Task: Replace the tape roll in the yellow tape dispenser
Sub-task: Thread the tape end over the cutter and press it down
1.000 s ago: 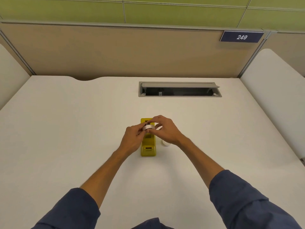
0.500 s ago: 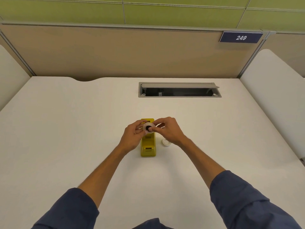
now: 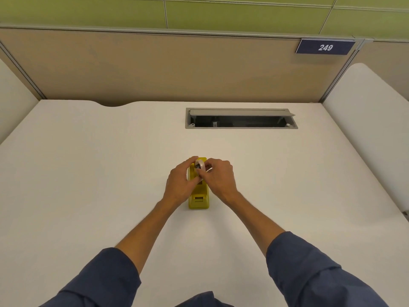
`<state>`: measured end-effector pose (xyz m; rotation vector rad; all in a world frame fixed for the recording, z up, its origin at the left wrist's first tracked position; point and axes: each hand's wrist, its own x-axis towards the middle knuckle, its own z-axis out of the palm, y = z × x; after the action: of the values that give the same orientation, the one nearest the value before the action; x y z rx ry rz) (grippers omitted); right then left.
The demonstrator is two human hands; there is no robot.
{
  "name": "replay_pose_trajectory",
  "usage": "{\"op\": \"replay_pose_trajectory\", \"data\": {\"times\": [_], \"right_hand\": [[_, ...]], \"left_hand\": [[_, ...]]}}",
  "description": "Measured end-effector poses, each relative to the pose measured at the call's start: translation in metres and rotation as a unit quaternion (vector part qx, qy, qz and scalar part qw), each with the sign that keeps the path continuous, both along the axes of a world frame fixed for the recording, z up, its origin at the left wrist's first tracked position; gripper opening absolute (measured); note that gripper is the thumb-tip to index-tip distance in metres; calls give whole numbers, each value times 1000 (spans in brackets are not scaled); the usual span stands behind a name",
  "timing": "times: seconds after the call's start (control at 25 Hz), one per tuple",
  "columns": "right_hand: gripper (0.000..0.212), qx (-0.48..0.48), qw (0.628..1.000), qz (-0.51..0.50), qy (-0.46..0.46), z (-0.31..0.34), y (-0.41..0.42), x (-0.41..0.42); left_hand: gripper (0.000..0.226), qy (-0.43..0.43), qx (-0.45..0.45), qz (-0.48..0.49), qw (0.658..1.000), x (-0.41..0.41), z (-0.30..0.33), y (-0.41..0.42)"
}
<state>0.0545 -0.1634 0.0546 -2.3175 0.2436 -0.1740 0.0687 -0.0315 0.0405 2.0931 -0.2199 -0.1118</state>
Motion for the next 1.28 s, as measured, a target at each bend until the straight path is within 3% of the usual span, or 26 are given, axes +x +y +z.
{"op": "replay_pose_trajectory", "data": {"times": [0.72,1.28], "right_hand": [[18,-67,995,-44,51,3,21,7],[19,-81,994,-27,64,-2,18,5]], "left_hand": [[36,-44,44,-51,997,13,-4,4],[43,-35,101,-69,992,18,-11,8]]}}
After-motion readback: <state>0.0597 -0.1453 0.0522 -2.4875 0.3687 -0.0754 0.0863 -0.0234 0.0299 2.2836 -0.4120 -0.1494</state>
